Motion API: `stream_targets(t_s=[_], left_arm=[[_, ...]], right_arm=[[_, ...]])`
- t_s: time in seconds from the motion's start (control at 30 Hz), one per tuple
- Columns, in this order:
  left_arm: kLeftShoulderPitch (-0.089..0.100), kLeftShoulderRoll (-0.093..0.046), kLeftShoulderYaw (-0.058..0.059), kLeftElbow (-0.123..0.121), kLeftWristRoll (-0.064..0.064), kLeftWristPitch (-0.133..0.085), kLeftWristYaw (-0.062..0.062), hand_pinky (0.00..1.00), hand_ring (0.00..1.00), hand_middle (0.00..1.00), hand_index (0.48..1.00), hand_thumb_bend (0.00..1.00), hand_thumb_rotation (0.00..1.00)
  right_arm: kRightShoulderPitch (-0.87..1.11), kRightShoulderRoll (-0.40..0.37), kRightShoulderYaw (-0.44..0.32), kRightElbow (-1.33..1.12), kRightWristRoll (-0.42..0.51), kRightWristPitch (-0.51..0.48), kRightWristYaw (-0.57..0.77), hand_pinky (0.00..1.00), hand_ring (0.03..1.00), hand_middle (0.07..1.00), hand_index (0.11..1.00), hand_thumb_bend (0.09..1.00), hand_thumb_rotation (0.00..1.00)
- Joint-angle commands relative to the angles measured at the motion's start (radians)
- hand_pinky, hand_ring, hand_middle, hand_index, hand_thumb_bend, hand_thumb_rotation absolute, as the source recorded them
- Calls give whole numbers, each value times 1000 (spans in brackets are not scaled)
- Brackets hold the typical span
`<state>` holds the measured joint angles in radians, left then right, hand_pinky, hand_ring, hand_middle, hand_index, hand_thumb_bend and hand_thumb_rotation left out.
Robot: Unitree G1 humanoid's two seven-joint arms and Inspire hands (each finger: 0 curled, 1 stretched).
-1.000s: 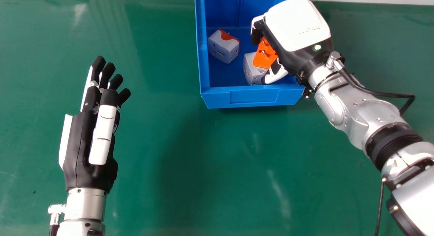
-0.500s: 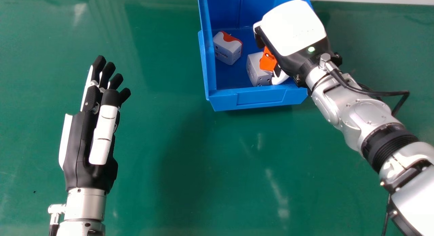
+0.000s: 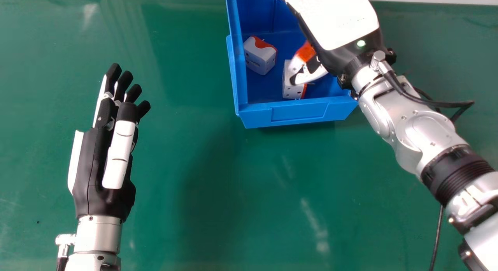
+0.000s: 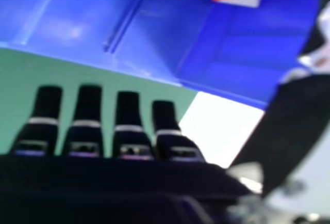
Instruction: Pick all objects and put in blue box
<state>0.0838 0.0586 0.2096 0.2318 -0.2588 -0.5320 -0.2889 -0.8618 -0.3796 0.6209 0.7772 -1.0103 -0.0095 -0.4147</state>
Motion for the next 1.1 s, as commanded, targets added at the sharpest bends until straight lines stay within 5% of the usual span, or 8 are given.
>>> stream_targets(t_s=[0.0,0.4,0.53,0.67,1.07], left_arm=[[-5,8,-2,-2,4,-17,-3,924,958,978,968,725,772],[25,-5,-9,-45,0,-6,8,921,956,976,967,728,771],[37,-8,-10,-61,-22,4,0,920,955,974,966,734,767],[45,-3,-12,-69,-40,7,-13,919,954,973,964,737,762],[42,9,1,-47,-35,-11,-31,921,957,976,966,746,751]], right_arm=[[4,-11,-27,-42,16,12,0,896,917,930,932,936,471],[333,-18,-203,-620,86,146,111,954,967,972,972,972,549],[546,23,-276,-869,150,159,112,967,979,982,983,972,592],[750,77,-336,-1040,248,112,95,971,983,986,986,972,619],[1137,192,-301,-1161,381,-172,20,945,992,993,993,961,720]])
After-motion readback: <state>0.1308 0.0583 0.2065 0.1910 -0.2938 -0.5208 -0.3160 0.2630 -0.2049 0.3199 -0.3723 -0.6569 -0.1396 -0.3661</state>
